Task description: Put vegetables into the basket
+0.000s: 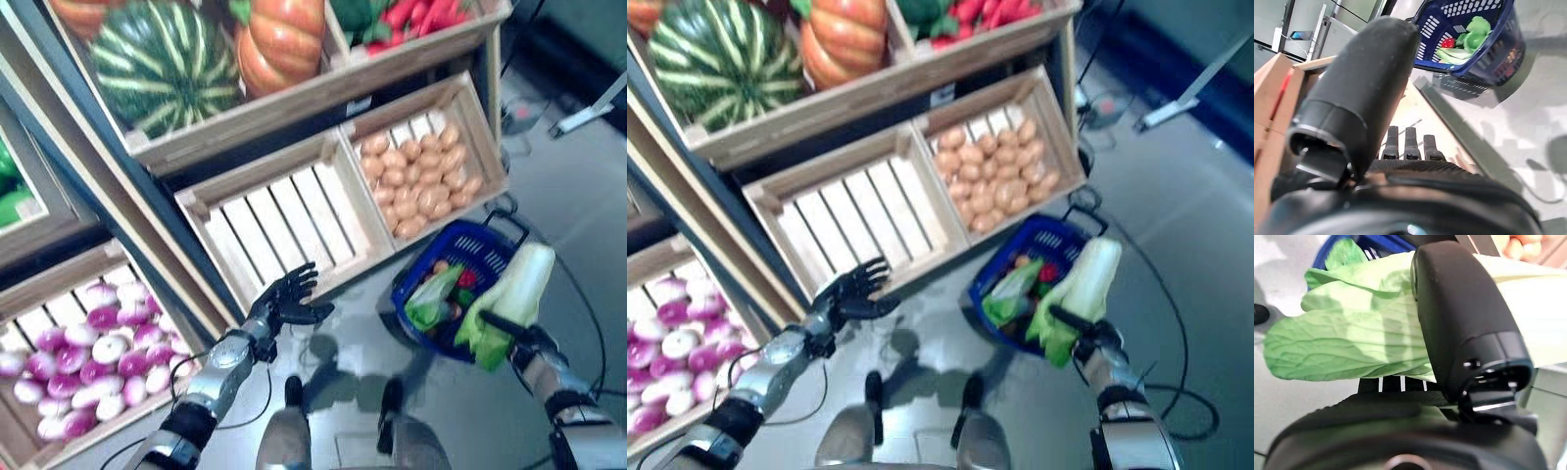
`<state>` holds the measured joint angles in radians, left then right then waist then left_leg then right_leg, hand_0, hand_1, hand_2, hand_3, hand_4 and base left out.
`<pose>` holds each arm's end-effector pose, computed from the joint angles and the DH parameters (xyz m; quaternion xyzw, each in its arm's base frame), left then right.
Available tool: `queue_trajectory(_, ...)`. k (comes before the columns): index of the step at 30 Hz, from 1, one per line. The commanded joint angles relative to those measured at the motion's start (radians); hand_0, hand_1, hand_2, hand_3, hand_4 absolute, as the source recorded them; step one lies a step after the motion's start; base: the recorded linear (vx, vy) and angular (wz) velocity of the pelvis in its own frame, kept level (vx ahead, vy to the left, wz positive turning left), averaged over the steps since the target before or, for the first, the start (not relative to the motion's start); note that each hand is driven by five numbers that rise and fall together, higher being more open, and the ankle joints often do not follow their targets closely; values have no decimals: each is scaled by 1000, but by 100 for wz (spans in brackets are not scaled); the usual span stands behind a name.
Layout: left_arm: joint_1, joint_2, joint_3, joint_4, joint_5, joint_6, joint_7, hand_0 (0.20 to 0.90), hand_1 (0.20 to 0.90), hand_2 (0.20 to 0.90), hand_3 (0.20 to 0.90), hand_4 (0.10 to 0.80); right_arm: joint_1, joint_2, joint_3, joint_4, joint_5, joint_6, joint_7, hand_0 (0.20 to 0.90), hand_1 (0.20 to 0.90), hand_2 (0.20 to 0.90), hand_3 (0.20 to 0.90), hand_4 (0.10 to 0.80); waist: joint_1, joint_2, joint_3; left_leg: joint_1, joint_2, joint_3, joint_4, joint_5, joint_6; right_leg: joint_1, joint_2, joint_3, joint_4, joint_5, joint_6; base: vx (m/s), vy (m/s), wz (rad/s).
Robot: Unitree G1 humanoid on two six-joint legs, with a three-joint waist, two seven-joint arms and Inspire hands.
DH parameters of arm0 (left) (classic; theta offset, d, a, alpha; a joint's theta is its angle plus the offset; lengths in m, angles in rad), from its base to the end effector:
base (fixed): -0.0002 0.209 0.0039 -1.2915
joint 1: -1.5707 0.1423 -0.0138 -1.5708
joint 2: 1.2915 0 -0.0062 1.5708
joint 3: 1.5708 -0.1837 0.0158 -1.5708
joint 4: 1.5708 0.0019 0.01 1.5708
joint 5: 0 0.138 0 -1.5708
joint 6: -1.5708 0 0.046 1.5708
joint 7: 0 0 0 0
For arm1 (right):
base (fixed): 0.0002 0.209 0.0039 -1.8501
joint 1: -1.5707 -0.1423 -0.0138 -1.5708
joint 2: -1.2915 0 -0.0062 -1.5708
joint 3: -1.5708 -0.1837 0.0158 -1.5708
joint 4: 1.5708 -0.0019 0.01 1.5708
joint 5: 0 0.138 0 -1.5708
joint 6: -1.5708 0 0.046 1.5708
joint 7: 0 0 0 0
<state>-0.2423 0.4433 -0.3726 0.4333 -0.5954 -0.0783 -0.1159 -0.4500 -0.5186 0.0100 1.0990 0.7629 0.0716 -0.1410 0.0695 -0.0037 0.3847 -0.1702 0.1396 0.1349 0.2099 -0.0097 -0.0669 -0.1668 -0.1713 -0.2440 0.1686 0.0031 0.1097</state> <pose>0.2366 0.1915 0.0167 -0.0283 0.1208 -0.1441 0.9818 0.2382 -0.2995 0.0017 0.1278 0.2783 -0.2867 0.9078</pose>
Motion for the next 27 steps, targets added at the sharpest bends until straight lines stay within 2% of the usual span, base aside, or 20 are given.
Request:
queue_trajectory(1, -68, -5, 17, -128, -57, -163, 20, 900, 900, 900, 900, 800, -90, -56, 22, -59, 27, -120, -49, 300, 300, 300, 300, 400, 24, 3, 8, -119, 16, -33, 246, -89, -8, -69, -90, -22, 288, -79, -40, -111, 61, 2)
queue_trajectory(7, -104, -9, 9, -177, -98, -231, 25, 900, 900, 900, 900, 800, -161, -82, 27, 31, 21, -138, 17, 300, 300, 300, 300, 400, 35, 29, 68, -292, 6, -61, 486, -195, 16, -235, -161, -17, 547, -169, -55, -125, 43, 7)
queue_trajectory(12, -117, -17, -8, -215, -113, -282, 34, 900, 900, 900, 900, 800, -198, -95, 40, 39, 20, -140, 14, 300, 300, 300, 300, 400, 32, 35, 92, -385, 1, -64, 637, -266, 35, -344, -189, 4, 696, -224, -68, -72, 26, 13)
queue_trajectory(14, -117, -14, -13, -248, -118, -294, 37, 900, 900, 900, 900, 800, -206, -106, 32, 30, 34, -139, -3, 300, 300, 300, 300, 400, 29, 41, 101, -428, -3, -68, 718, -307, 43, -397, -199, 17, 770, -253, -74, -22, 9, 9)
queue_trajectory(15, -118, -15, -16, -256, -125, -301, 39, 900, 900, 900, 900, 800, -208, -108, 25, 31, 36, -137, -18, 300, 300, 300, 300, 400, 28, 45, 105, -436, -4, -75, 762, -351, 37, -409, -200, 30, 809, -288, -65, -57, 1, 11)
queue_trajectory(16, -123, -15, -19, -262, -130, -308, 39, 900, 900, 900, 900, 800, -213, -113, 16, 38, 41, -146, -28, 900, 900, 900, 900, 800, 26, 47, 110, -467, -4, -75, 783, -340, 46, -442, -206, 31, 826, -277, -78, 18, -7, 8)
queue_trajectory(17, -122, -14, -21, -264, -132, -309, 39, 900, 900, 900, 900, 800, -214, -114, 14, 39, 41, -150, -28, 900, 900, 900, 900, 800, 26, 49, 109, -465, -4, -81, 805, -372, 41, -444, -204, 41, 847, -303, -67, -48, -8, 7)
queue_trajectory(18, -123, -11, -23, -268, -134, -311, 39, 900, 900, 900, 900, 800, -218, -117, 9, 38, 39, -150, -32, 900, 900, 900, 900, 800, 25, 51, 109, -476, -6, -82, 825, -383, 44, -458, -204, 45, 863, -310, -68, -29, -7, 8)
queue_trajectory(19, -124, -11, -24, -268, -134, -313, 38, 900, 900, 900, 900, 800, -221, -118, 6, 37, 37, -149, -34, 900, 900, 900, 900, 800, 24, 51, 111, -489, -7, -78, 822, -360, 50, -470, -207, 40, 857, -291, -79, -38, -8, 7)
queue_trajectory(20, -125, -9, -31, -271, -131, -312, 40, 900, 900, 900, 900, 800, -228, -122, 3, 39, 43, -155, -38, 900, 900, 900, 900, 800, 23, 54, 110, -494, -7, -86, 857, -397, 45, -482, -205, 51, 892, -320, -67, -24, -1, 7)
queue_trajectory(23, -124, -6, -44, -273, -124, -311, 50, 900, 900, 900, 900, 800, -233, -127, -5, 29, 51, -163, -34, 900, 900, 900, 900, 800, 21, 55, 108, -505, -8, -91, 882, -410, 45, -500, -206, 56, 916, -330, -65, -13, 5, 8)
queue_trajectory(24, -126, -6, -45, -273, -123, -311, 51, 900, 900, 900, 900, 800, -234, -127, -6, 28, 51, -164, -33, 900, 900, 900, 900, 800, 20, 54, 110, -515, -9, -88, 873, -384, 50, -508, -209, 51, 905, -308, -76, -18, 12, 5)
queue_trajectory(25, -125, -4, -53, -270, -120, -317, 59, 900, 900, 900, 900, 800, -234, -132, -3, 18, 45, -165, -39, 900, 900, 900, 900, 800, 18, 54, 108, -510, -7, -94, 893, -415, 44, -507, -206, 60, 926, -332, -64, 0, 0, 0)
queue_trajectory(27, -122, 0, -54, -264, -128, -326, 54, 900, 900, 900, 900, 800, -231, -141, -4, 12, 46, -166, -40, 900, 900, 900, 900, 800, 16, 53, 105, -506, -3, -93, 893, -416, 44, -507, -204, 61, 927, -332, -62, 29, 8, -1)
